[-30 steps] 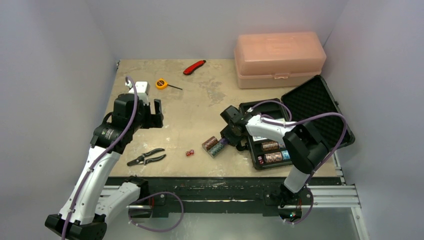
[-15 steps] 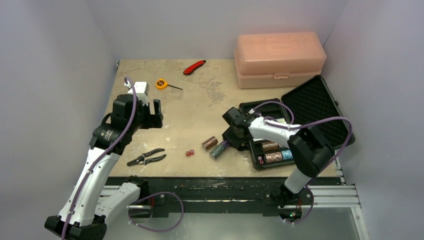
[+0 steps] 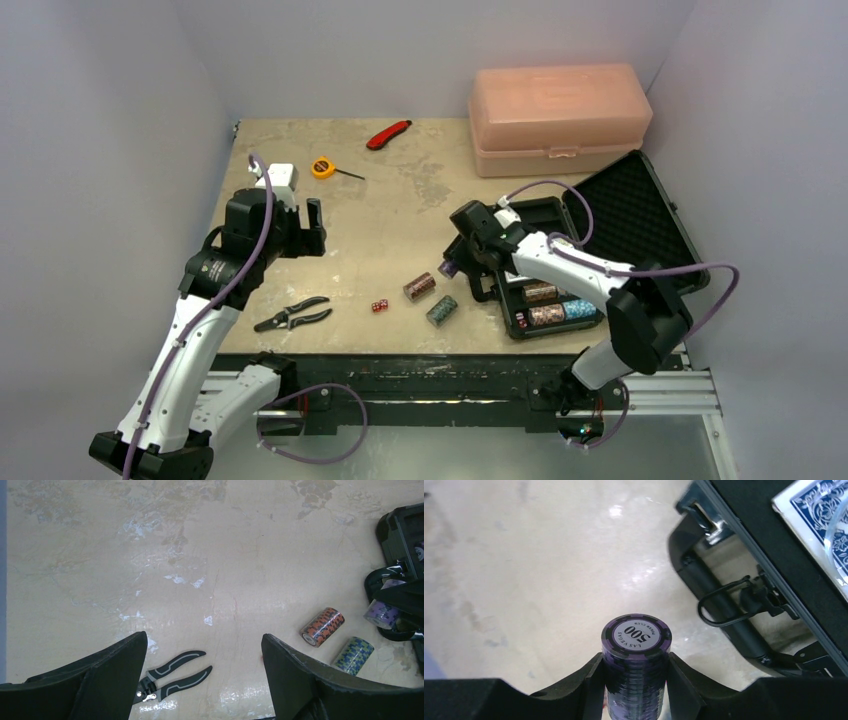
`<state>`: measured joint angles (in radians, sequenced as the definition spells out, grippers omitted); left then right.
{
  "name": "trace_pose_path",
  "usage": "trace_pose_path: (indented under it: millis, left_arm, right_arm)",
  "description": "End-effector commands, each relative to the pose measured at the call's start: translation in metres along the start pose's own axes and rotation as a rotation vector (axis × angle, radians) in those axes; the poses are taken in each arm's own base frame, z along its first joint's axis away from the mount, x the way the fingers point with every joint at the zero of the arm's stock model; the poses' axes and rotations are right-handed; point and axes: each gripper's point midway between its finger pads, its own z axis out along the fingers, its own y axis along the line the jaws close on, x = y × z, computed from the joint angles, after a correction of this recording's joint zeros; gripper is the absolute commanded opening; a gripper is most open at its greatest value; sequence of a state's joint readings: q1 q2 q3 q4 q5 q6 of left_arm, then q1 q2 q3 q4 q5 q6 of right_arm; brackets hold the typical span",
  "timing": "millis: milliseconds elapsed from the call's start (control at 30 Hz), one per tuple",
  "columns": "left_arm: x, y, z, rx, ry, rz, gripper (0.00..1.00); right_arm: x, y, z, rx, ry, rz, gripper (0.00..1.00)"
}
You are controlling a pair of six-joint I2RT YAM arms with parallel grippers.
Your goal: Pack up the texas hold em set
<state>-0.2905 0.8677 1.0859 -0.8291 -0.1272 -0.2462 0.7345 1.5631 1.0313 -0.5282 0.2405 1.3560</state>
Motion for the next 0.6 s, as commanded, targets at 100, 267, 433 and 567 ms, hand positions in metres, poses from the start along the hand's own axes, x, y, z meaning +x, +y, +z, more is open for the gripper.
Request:
trace_pose_path:
  millis: [100,267,433,567]
  left_arm:
    - [-0.009,-0.001,-0.004,0.000,-0.043,-0.006,0.84]
    - [-0.009,-0.001,-0.003,0.000,-0.039,-0.005,0.84]
    - [-0.009,0.000,-0.003,0.000,-0.043,-0.006,0.84]
    - [-0.008,-0.001,-0.001,0.000,-0.034,-0.004,0.84]
  right_arm:
    - [-0.046,0.054,-0.045,-0.228,-0.186,-0.062,0.00]
    - [-0.065,0.059,-0.066,-0.203,-0.254,-0.169,0.00]
    - [-0.074,0.065,-0.102,-0.354,-0.314,-0.193,0.00]
    - [-0.079,0.051,-0.124,-0.420,-0.353,-0.158,0.00]
